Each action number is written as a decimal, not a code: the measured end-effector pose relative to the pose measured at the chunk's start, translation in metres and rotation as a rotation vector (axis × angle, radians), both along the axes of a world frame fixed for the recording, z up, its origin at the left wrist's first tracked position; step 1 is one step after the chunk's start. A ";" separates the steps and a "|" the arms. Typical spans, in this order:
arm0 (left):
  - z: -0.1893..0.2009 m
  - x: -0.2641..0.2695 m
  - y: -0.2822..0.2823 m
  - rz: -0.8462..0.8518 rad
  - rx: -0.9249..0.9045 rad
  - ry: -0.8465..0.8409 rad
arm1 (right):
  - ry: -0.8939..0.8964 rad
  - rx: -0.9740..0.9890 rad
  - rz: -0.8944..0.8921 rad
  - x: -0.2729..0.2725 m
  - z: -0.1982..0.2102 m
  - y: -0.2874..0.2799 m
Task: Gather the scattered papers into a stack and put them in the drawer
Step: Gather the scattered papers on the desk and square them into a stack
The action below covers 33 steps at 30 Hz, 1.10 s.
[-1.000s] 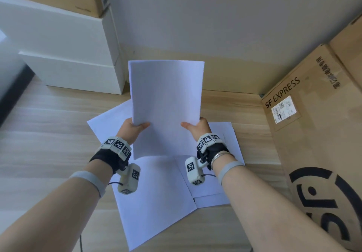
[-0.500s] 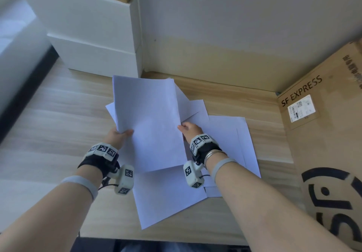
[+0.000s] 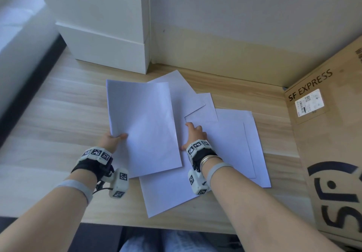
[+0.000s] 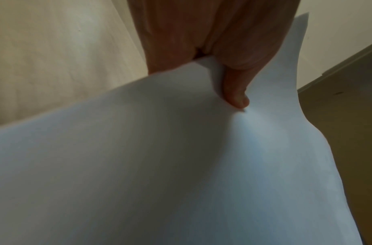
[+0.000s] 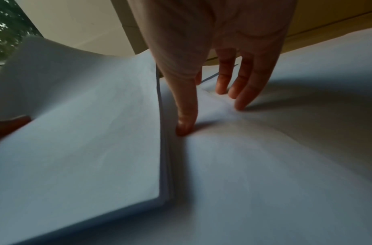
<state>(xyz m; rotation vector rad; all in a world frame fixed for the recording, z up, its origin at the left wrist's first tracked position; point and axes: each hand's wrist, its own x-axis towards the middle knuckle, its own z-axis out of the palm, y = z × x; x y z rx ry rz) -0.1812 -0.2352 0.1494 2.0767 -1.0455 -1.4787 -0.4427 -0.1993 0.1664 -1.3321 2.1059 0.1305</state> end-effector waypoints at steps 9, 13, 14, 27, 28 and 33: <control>-0.005 -0.003 0.001 0.005 0.006 0.001 | -0.040 -0.027 -0.053 0.002 -0.004 0.001; -0.003 -0.002 -0.002 0.003 0.007 0.012 | 0.008 -0.049 -0.046 0.005 -0.008 0.003; -0.003 -0.001 -0.002 0.002 0.006 0.014 | 0.016 -0.051 -0.035 0.006 -0.008 0.003; -0.001 -0.001 -0.006 -0.042 0.018 0.011 | -0.209 0.022 -0.245 -0.008 0.009 -0.011; -0.002 -0.001 -0.007 -0.047 0.023 0.006 | -0.161 0.055 -0.222 -0.015 0.011 -0.017; -0.011 -0.007 -0.013 -0.081 0.037 -0.011 | 0.150 0.157 0.009 -0.056 0.018 -0.038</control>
